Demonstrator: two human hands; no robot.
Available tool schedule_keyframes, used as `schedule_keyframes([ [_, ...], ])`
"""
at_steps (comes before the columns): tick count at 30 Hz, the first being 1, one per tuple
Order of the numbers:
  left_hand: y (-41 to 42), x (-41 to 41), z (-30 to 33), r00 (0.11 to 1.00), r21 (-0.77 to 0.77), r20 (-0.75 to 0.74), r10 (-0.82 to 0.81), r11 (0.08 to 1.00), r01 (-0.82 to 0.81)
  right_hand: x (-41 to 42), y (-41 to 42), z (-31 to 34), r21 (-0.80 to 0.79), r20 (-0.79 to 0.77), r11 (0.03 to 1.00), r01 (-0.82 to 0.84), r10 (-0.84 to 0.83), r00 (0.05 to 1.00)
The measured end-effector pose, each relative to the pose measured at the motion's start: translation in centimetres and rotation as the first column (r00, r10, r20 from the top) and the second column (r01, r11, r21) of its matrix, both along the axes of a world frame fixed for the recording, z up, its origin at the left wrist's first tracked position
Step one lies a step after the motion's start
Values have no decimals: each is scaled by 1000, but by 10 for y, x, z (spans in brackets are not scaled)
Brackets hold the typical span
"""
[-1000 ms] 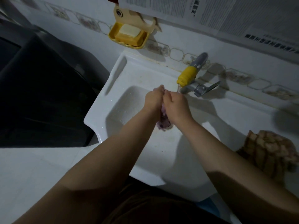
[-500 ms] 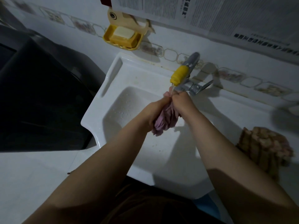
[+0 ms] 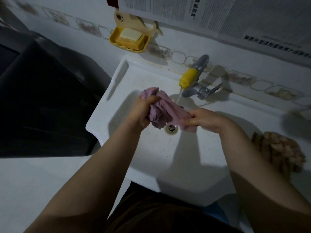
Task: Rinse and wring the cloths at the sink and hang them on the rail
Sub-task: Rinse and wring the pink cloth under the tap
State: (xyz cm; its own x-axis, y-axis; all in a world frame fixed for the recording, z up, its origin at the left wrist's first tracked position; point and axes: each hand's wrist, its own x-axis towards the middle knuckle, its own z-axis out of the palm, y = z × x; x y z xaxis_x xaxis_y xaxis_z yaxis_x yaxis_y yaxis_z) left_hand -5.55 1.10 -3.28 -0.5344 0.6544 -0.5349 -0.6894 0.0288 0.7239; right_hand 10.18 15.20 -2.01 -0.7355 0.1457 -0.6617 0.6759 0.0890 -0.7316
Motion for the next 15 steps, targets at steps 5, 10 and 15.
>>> schedule_keyframes([
  [5,2,4,-12,986,-304,-167,-9,952,-43,-8,-10,-19,-80,-135,780,621,-625,769],
  [10,23,26,-5,970,-508,-226,-91,861,-38,-50,-58,1,389,-292,751,533,-449,845],
  [15,39,54,15,999,-397,-13,46,917,-47,-71,-40,-4,506,-165,660,556,-559,813],
])
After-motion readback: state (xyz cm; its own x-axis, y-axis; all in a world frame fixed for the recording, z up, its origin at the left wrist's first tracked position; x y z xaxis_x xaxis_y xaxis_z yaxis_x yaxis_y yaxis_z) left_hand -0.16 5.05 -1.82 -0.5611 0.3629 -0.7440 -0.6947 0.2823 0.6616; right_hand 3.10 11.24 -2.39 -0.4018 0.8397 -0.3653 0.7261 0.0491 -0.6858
